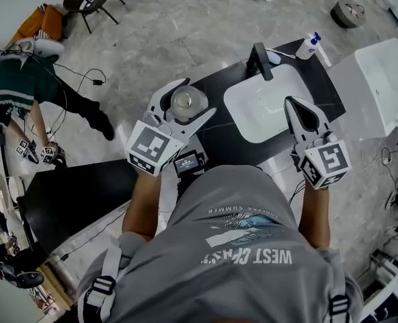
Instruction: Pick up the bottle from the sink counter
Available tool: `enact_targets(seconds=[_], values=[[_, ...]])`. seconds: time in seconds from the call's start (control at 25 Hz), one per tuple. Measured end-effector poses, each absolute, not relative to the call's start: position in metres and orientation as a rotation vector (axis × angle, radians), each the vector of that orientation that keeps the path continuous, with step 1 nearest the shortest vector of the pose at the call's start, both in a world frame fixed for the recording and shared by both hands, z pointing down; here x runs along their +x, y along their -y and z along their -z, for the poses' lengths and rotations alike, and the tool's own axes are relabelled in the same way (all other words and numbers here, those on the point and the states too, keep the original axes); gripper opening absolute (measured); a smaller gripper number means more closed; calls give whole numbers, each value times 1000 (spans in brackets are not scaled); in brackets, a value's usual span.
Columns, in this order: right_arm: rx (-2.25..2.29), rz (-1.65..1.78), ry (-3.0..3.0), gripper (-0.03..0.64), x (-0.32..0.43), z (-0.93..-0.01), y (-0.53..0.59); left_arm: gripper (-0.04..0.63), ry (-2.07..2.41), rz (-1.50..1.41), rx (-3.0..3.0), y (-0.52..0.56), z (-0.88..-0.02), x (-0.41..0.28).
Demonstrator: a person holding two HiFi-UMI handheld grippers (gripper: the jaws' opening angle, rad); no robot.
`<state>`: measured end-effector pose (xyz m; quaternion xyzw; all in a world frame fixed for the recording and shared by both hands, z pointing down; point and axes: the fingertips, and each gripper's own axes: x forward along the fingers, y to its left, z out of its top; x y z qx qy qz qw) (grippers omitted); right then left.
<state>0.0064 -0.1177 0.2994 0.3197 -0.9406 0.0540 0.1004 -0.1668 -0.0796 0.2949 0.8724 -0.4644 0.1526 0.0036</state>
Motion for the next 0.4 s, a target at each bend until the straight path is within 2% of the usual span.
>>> enact_targets(seconds=[0.4], values=[[926,-160,2772,0,-7,-297,119,334,1468,-467,2719,83,-297,-180]])
